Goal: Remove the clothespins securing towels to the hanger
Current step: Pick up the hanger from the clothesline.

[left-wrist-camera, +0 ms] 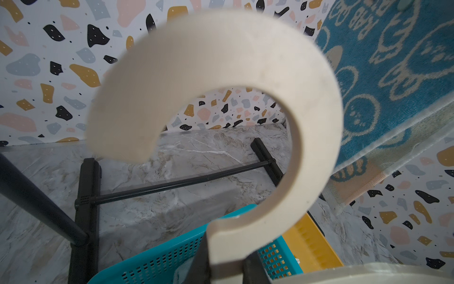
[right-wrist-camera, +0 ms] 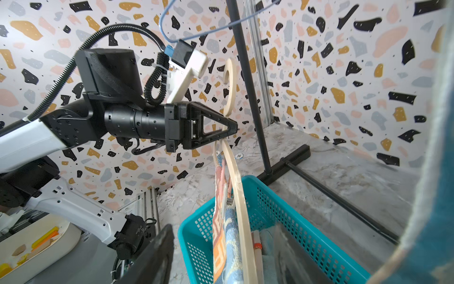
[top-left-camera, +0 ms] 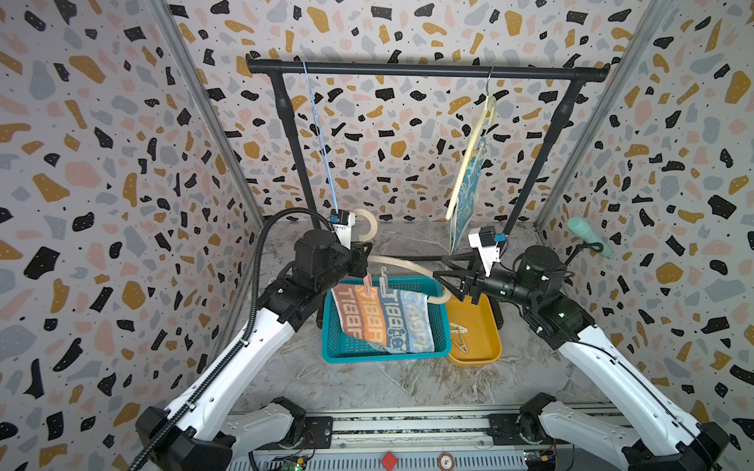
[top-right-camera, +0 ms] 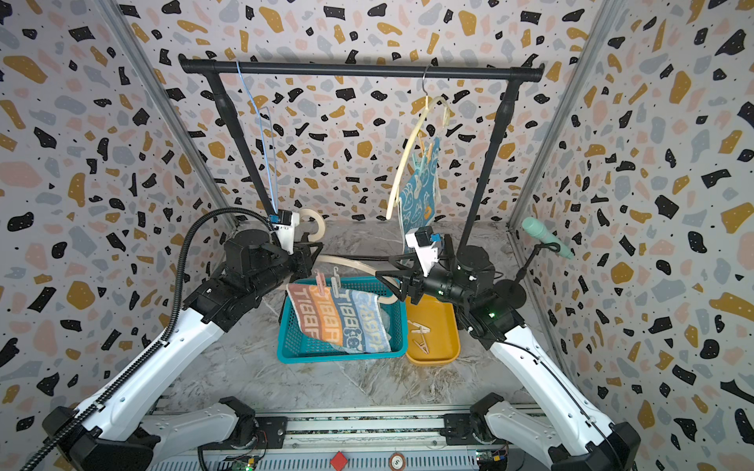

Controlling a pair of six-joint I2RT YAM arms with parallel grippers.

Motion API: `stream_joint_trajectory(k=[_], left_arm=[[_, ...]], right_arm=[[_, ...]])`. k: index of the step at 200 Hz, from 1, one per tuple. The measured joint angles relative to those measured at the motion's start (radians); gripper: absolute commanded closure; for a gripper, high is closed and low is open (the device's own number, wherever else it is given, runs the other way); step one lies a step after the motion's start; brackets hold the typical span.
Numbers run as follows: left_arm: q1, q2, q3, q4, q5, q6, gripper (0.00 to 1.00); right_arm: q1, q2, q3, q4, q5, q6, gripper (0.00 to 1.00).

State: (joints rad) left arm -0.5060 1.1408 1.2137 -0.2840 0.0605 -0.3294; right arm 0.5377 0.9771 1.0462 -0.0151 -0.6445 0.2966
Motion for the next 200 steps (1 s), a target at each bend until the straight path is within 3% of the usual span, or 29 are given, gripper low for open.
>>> stream_joint_trajectory(k=[65,136,200], left_arm=[[0.000,-0.014,-0.007,0.016,-0.024,0.000,1.00],[0.000,0.025,0.023,0.001,-0.048,-0.002,1.00],[0.000,0.026,0.024,-0.003,-0.051,-0.027,1.00]], right_arm=[[0.026,-0.056,-0.032,0.007,0.009,-0.010,0.34],[0.208,-0.045,-0.073,-0.008,0.101,-0.068,0.34],[0.323,0.058,-0.101,0.012,0.198,-0.093,0.34]])
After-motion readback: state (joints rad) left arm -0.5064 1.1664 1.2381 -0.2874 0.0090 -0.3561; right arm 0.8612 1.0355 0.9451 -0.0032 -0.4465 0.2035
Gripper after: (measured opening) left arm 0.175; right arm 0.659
